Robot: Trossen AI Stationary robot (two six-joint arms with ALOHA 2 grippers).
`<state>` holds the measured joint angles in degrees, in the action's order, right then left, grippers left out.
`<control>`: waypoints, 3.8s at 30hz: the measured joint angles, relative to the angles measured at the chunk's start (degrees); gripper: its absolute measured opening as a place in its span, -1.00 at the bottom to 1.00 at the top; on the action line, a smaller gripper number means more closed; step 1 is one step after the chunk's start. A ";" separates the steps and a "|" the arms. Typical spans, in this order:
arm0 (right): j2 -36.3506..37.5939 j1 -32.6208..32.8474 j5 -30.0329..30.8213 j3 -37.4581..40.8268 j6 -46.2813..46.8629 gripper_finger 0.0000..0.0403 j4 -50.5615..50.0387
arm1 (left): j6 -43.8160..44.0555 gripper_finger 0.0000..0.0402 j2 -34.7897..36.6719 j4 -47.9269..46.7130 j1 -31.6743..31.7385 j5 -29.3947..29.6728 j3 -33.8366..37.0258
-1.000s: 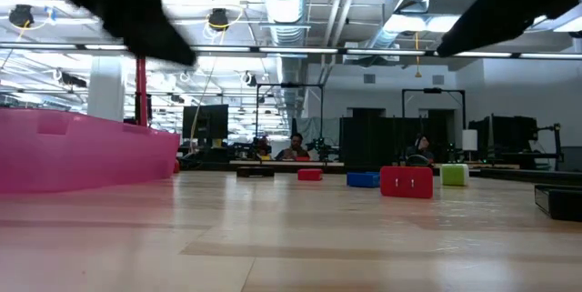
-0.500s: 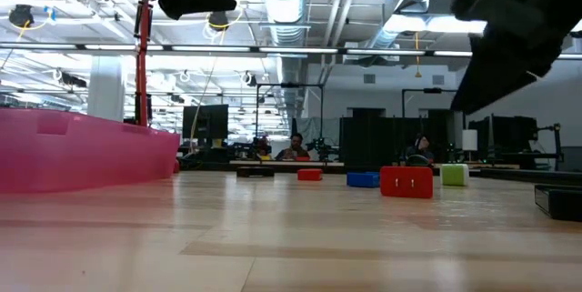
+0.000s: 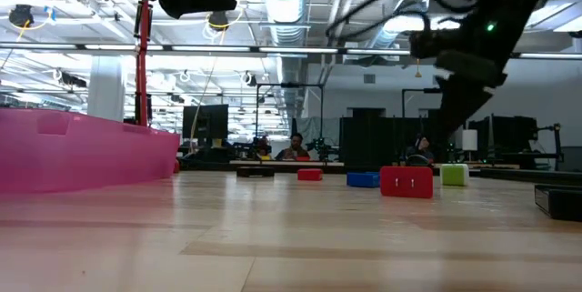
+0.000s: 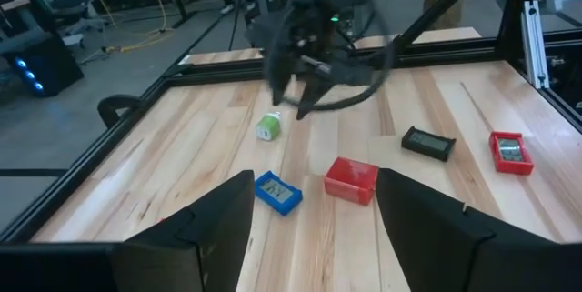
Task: Pick & Place Office items
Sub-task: Put the green charger adapter into the red bin
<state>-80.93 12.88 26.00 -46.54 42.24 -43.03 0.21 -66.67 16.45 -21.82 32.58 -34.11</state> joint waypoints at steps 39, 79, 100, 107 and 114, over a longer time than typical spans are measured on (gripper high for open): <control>-0.87 -22.45 -18.39 8.39 -22.19 0.49 6.12 | 0.22 0.18 0.00 -0.83 -0.04 -5.07 0.02; -0.70 -24.22 -21.33 13.16 -24.15 -0.13 13.00 | 0.68 0.18 0.00 -0.97 -0.04 -5.07 0.02; -0.90 -22.86 -20.99 12.77 -25.70 -0.35 17.05 | 0.70 0.18 0.00 -1.51 -0.04 -6.10 0.02; -1.09 -17.89 -26.29 9.11 -23.76 -0.34 22.14 | 0.52 0.18 -0.02 -1.93 0.26 -6.01 0.02; -0.94 -12.26 -28.05 3.24 -22.39 -0.35 24.02 | 0.72 0.18 -0.33 -2.18 0.26 -5.89 0.02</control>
<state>-81.87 0.62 -2.05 -43.30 19.85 -19.01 0.92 -67.01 14.27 -21.56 26.69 -34.09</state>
